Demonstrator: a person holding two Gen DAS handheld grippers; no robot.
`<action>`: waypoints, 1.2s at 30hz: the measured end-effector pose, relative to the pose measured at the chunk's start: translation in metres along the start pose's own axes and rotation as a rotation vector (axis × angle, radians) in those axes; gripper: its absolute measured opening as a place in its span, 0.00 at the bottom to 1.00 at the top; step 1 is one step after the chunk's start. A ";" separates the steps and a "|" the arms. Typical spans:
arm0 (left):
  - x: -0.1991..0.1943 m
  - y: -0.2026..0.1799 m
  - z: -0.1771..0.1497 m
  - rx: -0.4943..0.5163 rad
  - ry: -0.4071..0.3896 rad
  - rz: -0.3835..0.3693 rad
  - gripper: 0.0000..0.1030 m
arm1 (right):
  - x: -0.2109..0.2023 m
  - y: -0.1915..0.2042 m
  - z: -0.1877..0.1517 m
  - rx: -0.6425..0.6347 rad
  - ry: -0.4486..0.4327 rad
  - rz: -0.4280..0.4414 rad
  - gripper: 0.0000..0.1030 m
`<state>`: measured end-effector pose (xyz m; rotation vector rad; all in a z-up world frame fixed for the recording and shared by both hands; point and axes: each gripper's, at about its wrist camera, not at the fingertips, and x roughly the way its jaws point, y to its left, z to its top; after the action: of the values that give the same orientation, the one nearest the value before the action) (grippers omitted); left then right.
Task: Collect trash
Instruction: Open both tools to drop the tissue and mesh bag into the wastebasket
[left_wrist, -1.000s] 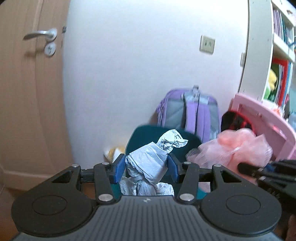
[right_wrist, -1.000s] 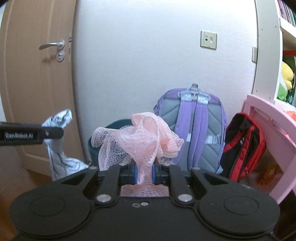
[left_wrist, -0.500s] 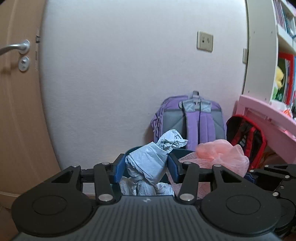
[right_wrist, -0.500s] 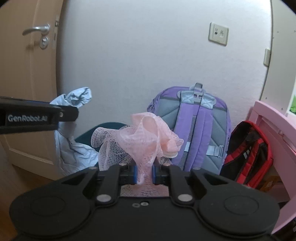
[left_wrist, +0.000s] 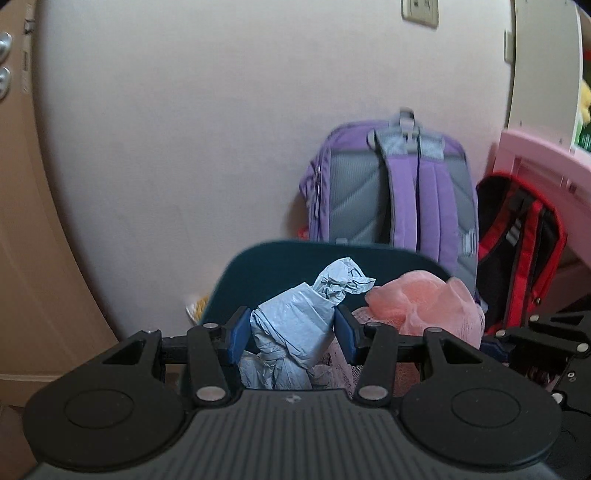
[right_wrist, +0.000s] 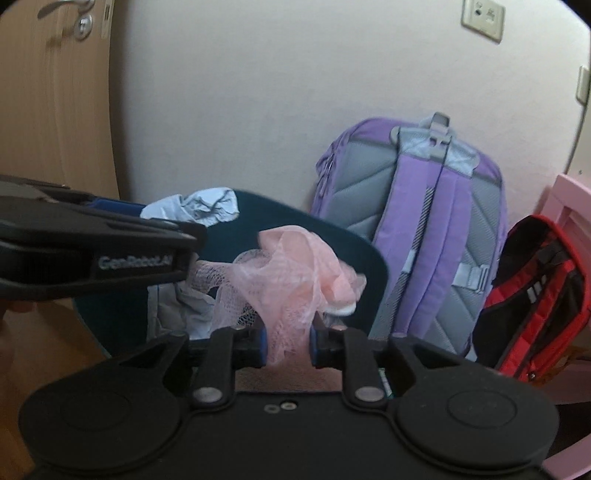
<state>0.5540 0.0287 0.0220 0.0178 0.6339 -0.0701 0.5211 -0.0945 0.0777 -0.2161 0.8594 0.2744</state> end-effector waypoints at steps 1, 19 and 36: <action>0.004 0.000 -0.002 0.002 0.007 0.002 0.47 | 0.003 0.000 -0.001 0.001 0.008 0.003 0.21; 0.026 0.001 -0.015 -0.027 0.069 0.000 0.72 | -0.002 -0.005 -0.007 -0.021 -0.013 0.030 0.57; -0.091 -0.004 -0.034 -0.003 0.022 -0.014 0.74 | -0.105 0.004 -0.037 0.016 -0.063 0.063 0.63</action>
<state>0.4604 0.0317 0.0482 0.0113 0.6558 -0.0822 0.4283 -0.1176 0.1354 -0.1653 0.8070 0.3313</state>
